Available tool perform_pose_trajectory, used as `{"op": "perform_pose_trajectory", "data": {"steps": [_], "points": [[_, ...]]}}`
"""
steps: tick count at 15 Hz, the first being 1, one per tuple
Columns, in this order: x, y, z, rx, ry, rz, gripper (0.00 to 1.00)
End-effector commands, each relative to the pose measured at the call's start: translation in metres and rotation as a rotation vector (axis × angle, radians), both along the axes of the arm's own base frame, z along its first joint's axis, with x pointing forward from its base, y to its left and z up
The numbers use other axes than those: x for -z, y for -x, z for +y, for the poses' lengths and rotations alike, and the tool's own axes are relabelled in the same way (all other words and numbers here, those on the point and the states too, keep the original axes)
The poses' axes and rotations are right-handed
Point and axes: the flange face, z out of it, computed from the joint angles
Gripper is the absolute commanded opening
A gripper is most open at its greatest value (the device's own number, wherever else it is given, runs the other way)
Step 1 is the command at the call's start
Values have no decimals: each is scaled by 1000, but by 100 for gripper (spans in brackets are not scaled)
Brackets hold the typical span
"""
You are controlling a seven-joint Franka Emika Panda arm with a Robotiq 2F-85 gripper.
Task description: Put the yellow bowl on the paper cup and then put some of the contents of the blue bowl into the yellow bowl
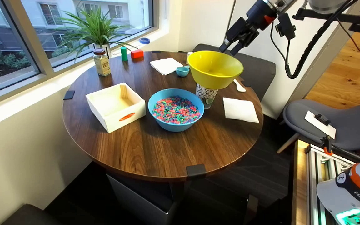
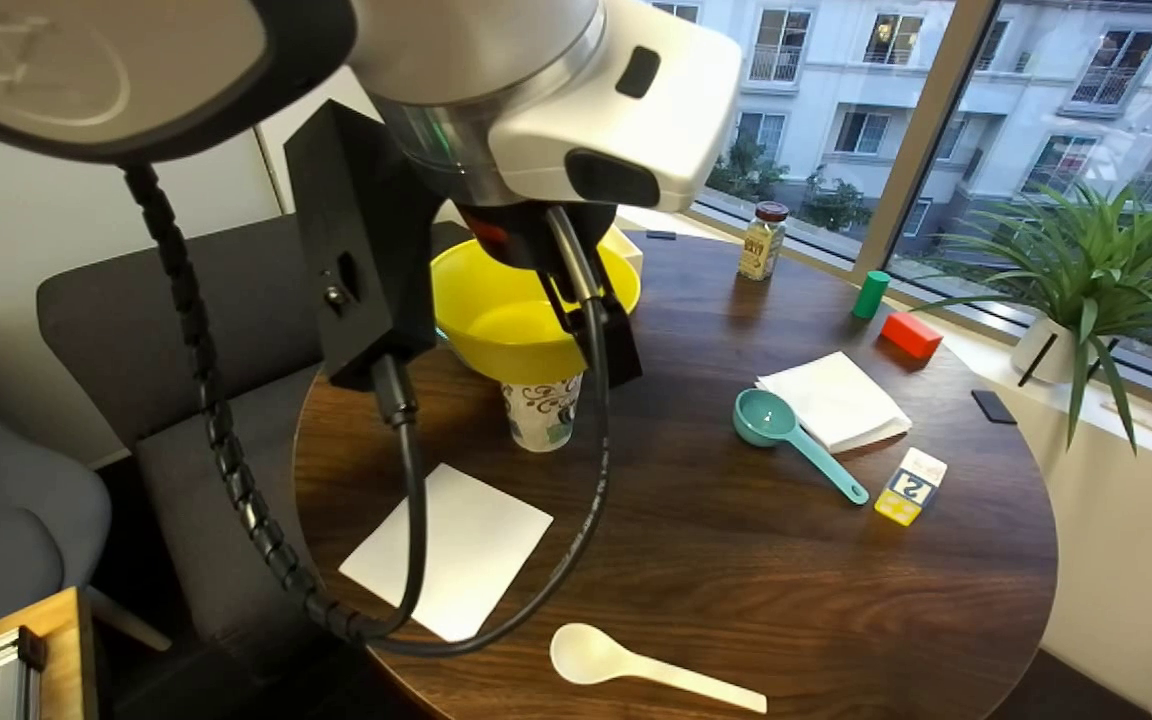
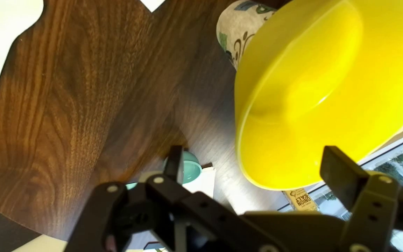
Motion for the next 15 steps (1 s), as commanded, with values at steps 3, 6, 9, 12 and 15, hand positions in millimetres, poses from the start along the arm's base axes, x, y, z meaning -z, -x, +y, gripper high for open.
{"op": "perform_pose_trajectory", "data": {"steps": [3, 6, 9, 12, 15], "points": [[-46, -15, 44, -46, 66, 45, 100], [-78, -23, 82, -75, 120, 90, 100], [-93, -32, 126, -98, 217, 132, 100], [-92, -41, 173, -177, 276, 151, 100], [-80, -51, 212, -258, 332, 171, 100]]}}
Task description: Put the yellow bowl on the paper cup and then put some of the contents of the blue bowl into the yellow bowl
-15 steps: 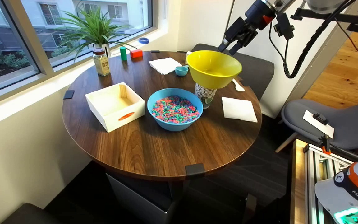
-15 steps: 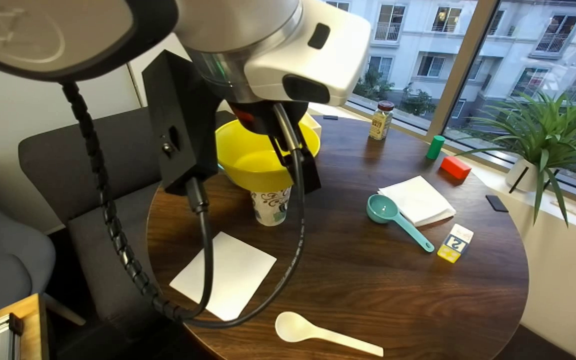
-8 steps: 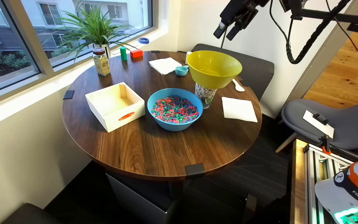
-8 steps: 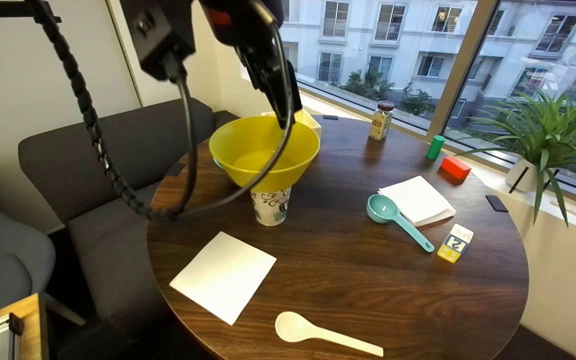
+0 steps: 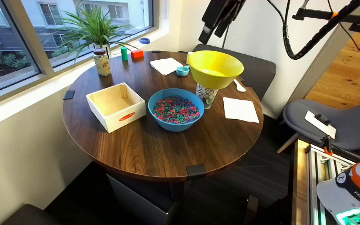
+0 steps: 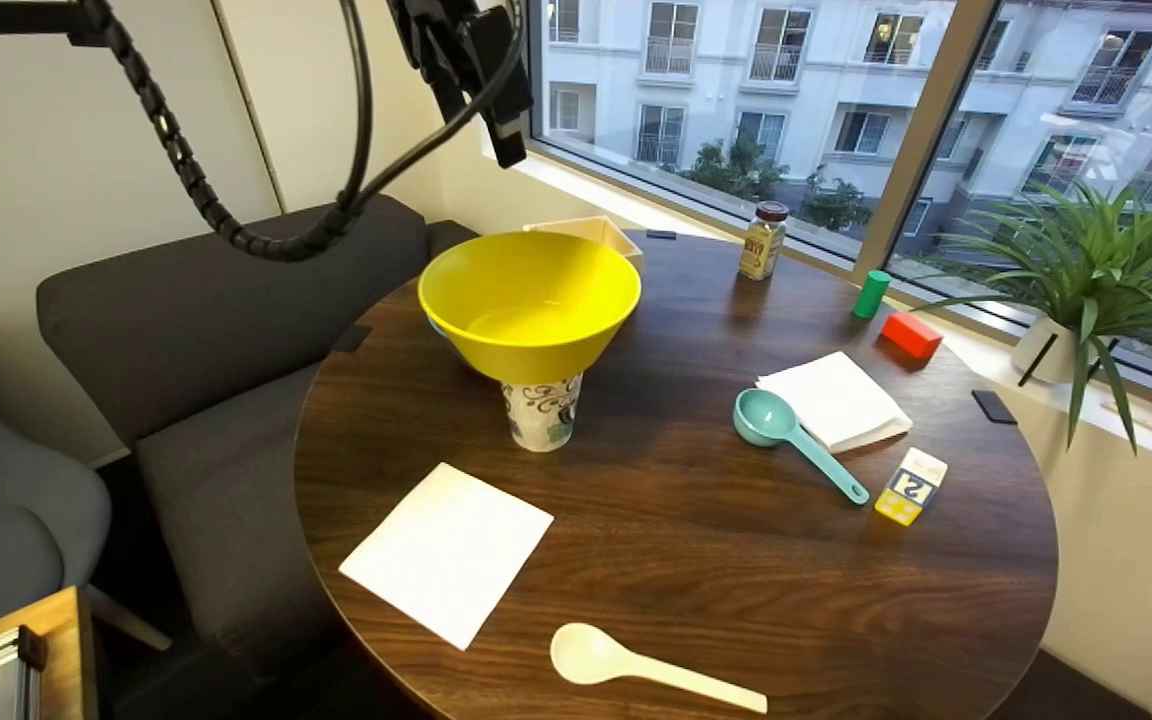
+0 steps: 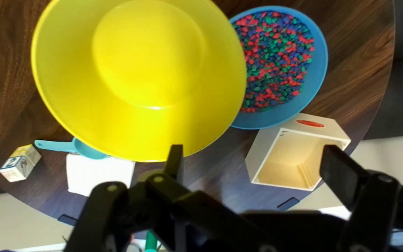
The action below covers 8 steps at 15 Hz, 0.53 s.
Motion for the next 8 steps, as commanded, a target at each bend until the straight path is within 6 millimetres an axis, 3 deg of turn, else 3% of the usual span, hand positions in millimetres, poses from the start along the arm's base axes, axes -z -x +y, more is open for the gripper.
{"op": "perform_pose_trajectory", "data": {"steps": [1, 6, 7, 8], "points": [[16, -17, 41, -72, 64, 51, 100], [42, -33, 83, -160, 56, 88, 100], [37, -25, 73, -138, 42, 60, 100], [42, -28, 78, -146, 41, 67, 100]]}}
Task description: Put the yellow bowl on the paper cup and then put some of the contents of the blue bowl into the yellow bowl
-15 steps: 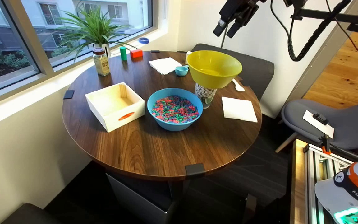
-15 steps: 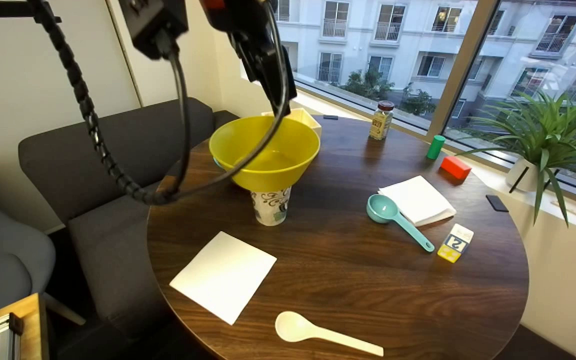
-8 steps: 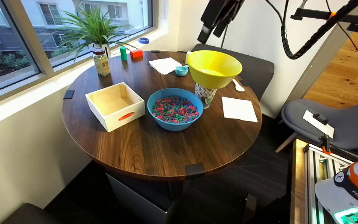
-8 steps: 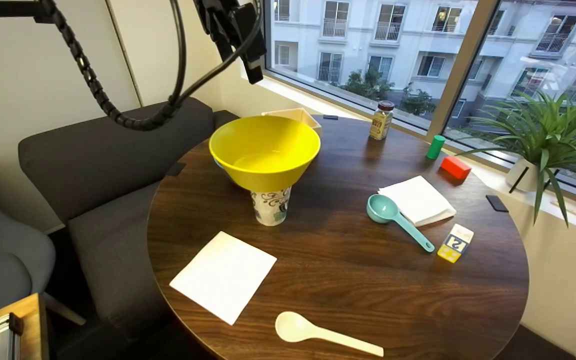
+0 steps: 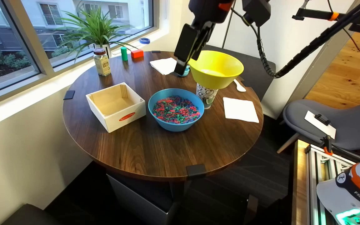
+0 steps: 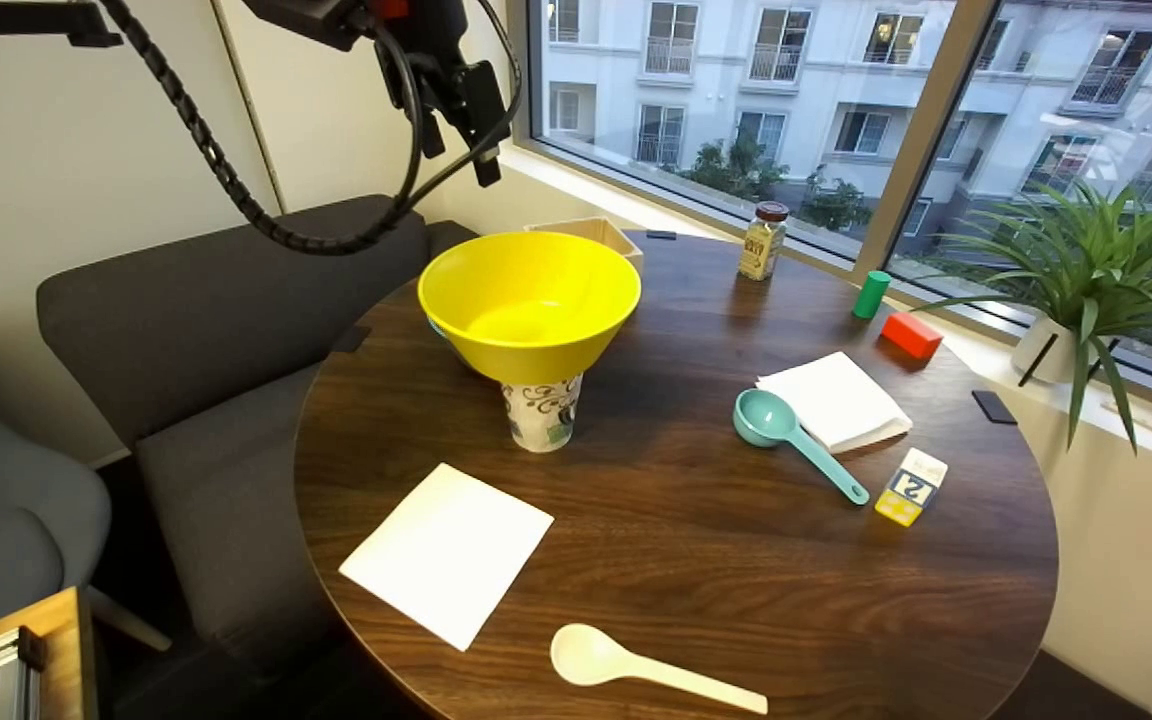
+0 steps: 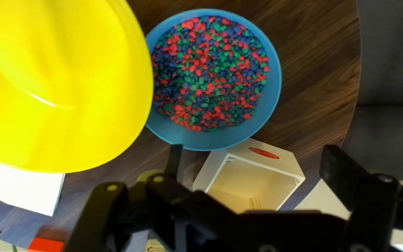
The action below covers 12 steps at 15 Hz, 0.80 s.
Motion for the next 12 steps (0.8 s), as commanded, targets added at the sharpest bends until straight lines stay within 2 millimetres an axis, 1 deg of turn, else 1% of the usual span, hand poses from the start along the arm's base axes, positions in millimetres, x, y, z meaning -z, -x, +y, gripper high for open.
{"op": "perform_pose_trajectory", "data": {"steps": [1, 6, 9, 12], "points": [[2, -3, 3, -4, -1, 5, 100], [0, -6, 4, -6, -4, 1, 100], [8, -2, 26, 72, 10, -4, 100], [14, 3, 43, 186, 22, -19, 100]]}}
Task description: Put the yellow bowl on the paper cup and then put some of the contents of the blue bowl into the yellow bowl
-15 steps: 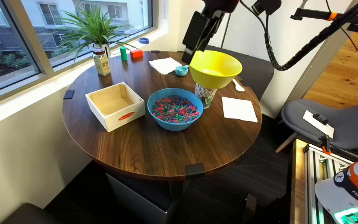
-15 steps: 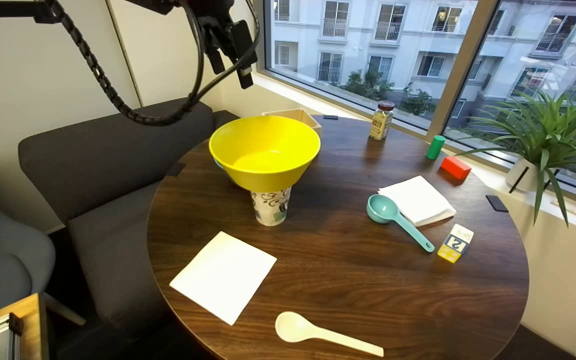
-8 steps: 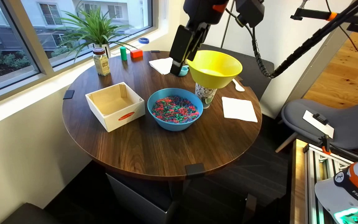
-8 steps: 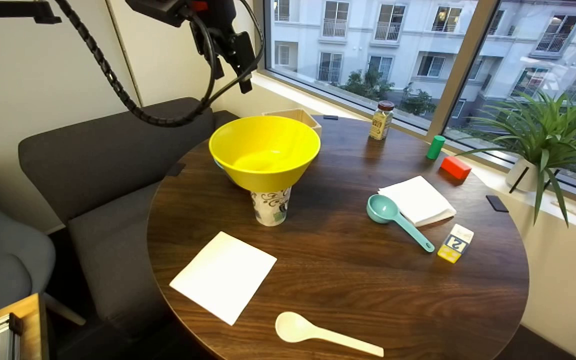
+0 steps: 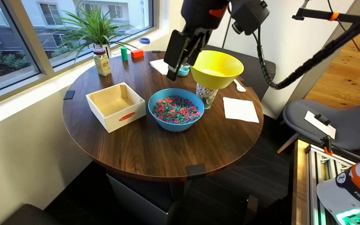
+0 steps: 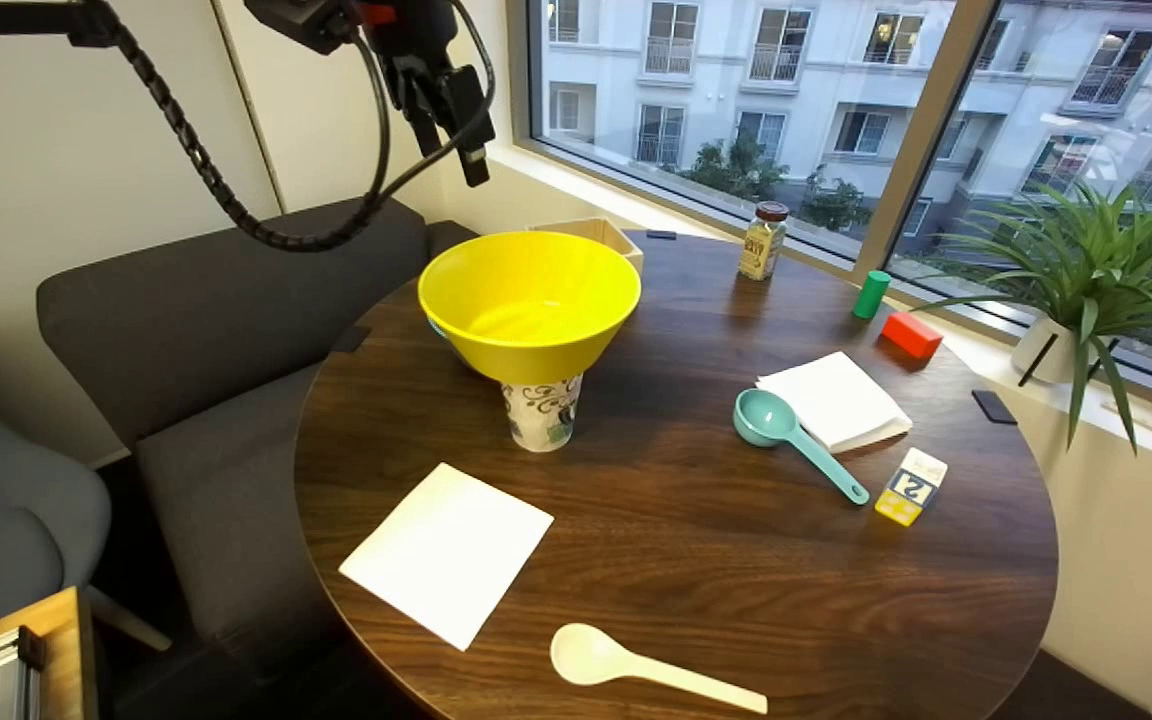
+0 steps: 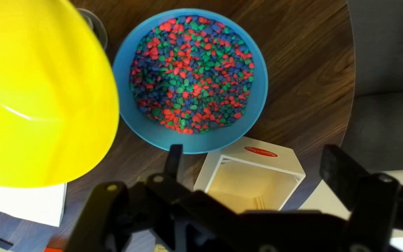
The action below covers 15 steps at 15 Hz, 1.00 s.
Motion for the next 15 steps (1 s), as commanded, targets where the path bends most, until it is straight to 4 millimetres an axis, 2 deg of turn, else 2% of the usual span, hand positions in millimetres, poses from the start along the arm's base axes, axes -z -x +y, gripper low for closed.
{"op": "perform_pose_trajectory", "data": {"steps": [1, 7, 15], "points": [[9, 6, 25, 127, 31, -22, 100], [42, 6, 41, 314, 82, -32, 100], [82, -5, 46, 481, 111, -30, 100]]}}
